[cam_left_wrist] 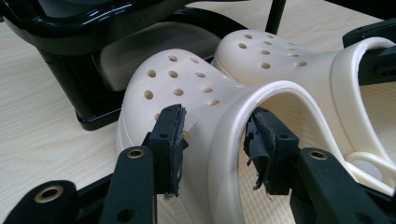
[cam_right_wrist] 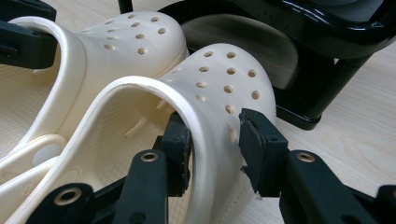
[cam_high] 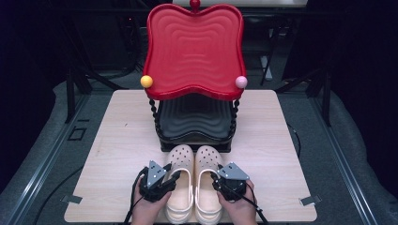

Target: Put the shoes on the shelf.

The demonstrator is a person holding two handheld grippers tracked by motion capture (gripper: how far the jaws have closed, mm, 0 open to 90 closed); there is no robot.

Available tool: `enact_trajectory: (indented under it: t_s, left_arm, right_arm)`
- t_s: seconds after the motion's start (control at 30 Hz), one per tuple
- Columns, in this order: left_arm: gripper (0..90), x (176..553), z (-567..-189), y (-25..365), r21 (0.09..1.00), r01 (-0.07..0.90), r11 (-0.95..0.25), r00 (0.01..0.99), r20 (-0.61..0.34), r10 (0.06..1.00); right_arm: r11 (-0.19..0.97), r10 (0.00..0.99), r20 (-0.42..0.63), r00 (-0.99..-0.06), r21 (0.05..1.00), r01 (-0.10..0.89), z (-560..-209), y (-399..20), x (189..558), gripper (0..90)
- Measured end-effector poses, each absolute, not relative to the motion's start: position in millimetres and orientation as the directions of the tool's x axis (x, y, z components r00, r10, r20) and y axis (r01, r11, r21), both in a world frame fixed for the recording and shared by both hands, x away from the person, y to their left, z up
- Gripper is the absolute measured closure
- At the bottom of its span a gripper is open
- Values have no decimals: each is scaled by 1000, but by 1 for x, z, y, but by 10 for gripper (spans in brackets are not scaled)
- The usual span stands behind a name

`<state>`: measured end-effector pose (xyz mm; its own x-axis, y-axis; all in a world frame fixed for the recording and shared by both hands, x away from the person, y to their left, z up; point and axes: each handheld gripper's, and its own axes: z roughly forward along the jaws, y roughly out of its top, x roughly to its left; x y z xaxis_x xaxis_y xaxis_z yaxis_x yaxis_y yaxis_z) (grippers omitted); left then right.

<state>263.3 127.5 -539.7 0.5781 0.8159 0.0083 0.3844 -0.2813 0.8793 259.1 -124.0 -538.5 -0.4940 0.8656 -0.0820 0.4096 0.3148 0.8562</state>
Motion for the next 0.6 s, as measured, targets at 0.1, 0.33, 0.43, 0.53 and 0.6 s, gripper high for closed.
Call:
enact_trajectory:
  t_s: [0.1, 0.33, 0.43, 0.53, 0.6]
  left_arm:
    - [583, 263, -540, 128, 879, 381, -286, 578, 15, 816]
    - [620, 260, -540, 126, 876, 364, -315, 569, 58, 820]
    - [643, 259, -540, 124, 874, 350, -336, 565, 89, 820]
    - [678, 257, -541, 122, 873, 330, -360, 561, 125, 818]
    - [687, 256, -541, 122, 871, 325, -369, 561, 137, 816]
  right_arm:
    - [334, 861, -96, -499, 846, 415, -537, -124, 258, 641]
    - [425, 824, -205, -529, 840, 337, -537, -118, 255, 700]
    - [436, 820, -215, -530, 834, 337, -537, -117, 256, 719]
    - [462, 815, -247, -524, 823, 331, -536, -116, 255, 742]
    - [473, 813, -262, -520, 818, 328, -535, -115, 254, 751]
